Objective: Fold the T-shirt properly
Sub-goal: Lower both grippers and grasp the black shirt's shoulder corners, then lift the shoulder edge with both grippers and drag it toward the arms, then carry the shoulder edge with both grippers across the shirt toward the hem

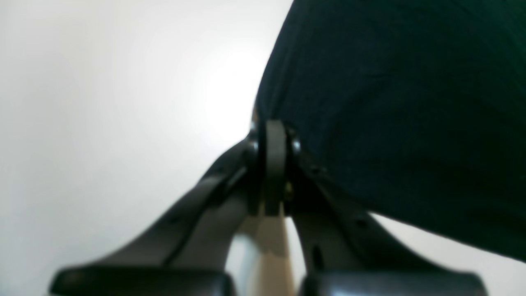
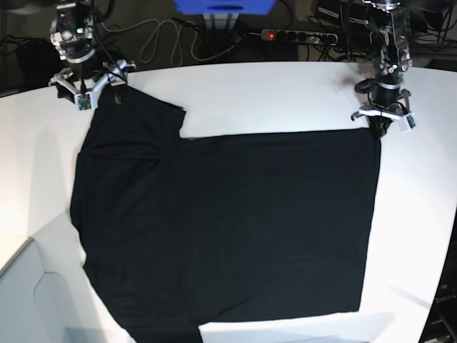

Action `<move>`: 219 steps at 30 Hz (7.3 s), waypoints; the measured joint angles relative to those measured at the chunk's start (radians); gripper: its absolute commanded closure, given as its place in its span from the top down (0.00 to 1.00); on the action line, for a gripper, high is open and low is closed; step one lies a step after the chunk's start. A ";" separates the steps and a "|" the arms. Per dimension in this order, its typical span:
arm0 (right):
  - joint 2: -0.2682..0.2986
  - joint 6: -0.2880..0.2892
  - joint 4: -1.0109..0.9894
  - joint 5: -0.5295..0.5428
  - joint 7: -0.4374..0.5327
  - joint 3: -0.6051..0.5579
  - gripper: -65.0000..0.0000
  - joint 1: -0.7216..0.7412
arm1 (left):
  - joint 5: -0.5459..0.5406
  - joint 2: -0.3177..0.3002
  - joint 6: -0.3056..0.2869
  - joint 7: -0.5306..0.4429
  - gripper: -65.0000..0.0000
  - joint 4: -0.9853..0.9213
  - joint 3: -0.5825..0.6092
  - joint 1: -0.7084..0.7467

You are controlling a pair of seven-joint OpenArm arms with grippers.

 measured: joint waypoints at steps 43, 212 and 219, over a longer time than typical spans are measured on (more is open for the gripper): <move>-0.021 0.147 0.061 -0.006 0.003 0.065 0.00 -0.050 | 0.004 0.006 0.010 0.055 0.00 0.108 -0.026 0.097; 0.048 0.342 -0.414 -0.064 -0.195 -0.111 0.00 0.892 | 0.021 0.056 0.023 0.252 0.00 0.101 -0.143 -0.309; 0.051 0.343 -0.414 -0.064 -0.196 -0.048 0.00 0.892 | 0.046 0.053 0.019 0.253 0.00 0.035 -0.141 -0.348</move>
